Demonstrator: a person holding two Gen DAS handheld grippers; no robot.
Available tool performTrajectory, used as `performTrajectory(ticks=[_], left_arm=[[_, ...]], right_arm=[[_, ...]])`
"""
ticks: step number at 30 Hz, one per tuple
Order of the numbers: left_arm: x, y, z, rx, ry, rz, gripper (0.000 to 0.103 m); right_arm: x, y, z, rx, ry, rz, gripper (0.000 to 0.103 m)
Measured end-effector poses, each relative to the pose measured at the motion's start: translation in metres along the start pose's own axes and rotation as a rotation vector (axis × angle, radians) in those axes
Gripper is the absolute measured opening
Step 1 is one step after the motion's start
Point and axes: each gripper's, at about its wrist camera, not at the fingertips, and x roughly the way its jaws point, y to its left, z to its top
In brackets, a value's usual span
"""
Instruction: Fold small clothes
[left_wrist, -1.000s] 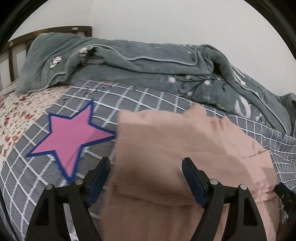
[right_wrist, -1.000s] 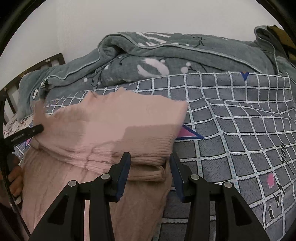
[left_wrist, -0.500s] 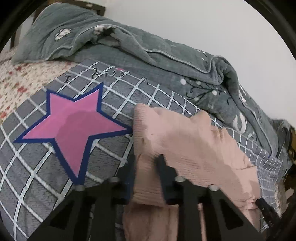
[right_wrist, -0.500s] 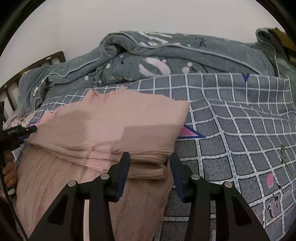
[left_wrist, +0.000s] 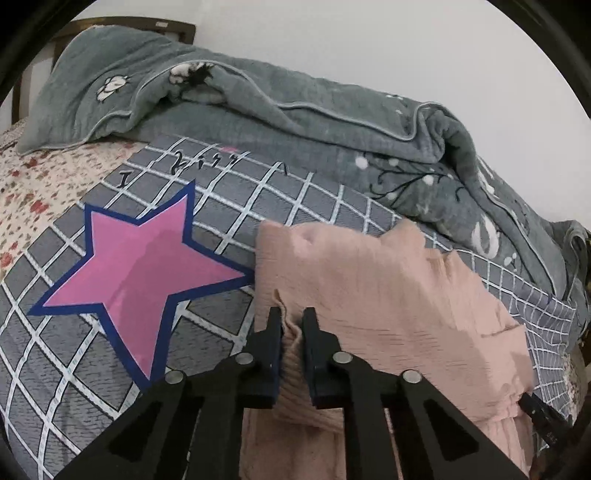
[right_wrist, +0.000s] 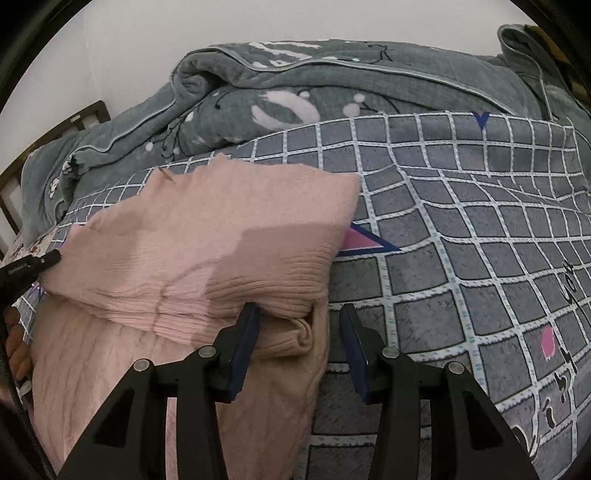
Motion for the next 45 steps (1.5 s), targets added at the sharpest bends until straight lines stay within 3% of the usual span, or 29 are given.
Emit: performTrajectory(ticks=[1, 2, 4, 5, 8, 13, 19, 22, 32, 42, 45], left_arm=[[0.000, 0.000, 0.000, -0.005, 0.003, 0.000, 0.023], [0.001, 0.001, 0.000, -0.011, 0.007, 0.004, 0.038], [0.003, 0.004, -0.001, -0.034, 0.023, 0.013, 0.057], [0.004, 0.005, -0.002, -0.044, 0.023, 0.006, 0.057], [0.004, 0.008, -0.002, -0.055, 0.029, 0.005, 0.057], [0.002, 0.002, -0.003, -0.032, 0.018, -0.007, 0.054], [0.003, -0.021, -0.008, 0.099, 0.010, 0.029, 0.019], [-0.001, -0.024, -0.006, 0.115, -0.020, 0.028, 0.015], [-0.009, -0.031, 0.013, 0.090, -0.119, -0.011, 0.014], [-0.005, -0.029, 0.004, 0.159, -0.031, -0.005, 0.017], [-0.008, -0.023, 0.000, 0.168, -0.018, -0.032, 0.025]], right_arm=[[0.001, 0.000, 0.001, -0.002, 0.002, 0.001, 0.044], [0.003, 0.001, 0.002, -0.003, 0.006, 0.000, 0.044], [0.004, 0.000, 0.003, 0.001, 0.005, 0.004, 0.036], [0.003, -0.001, 0.003, 0.007, 0.000, 0.002, 0.027], [0.000, -0.011, 0.002, 0.062, -0.021, 0.002, 0.018], [-0.002, -0.020, 0.001, 0.116, -0.028, -0.005, 0.017], [-0.006, -0.019, 0.001, 0.115, -0.049, -0.045, 0.017], [-0.008, -0.020, 0.000, 0.115, -0.048, -0.044, 0.018], [-0.013, -0.019, 0.000, 0.110, -0.072, -0.001, 0.020], [-0.038, -0.013, 0.001, 0.077, -0.199, 0.070, 0.020], [-0.046, -0.014, 0.002, 0.077, -0.233, 0.079, 0.020]])
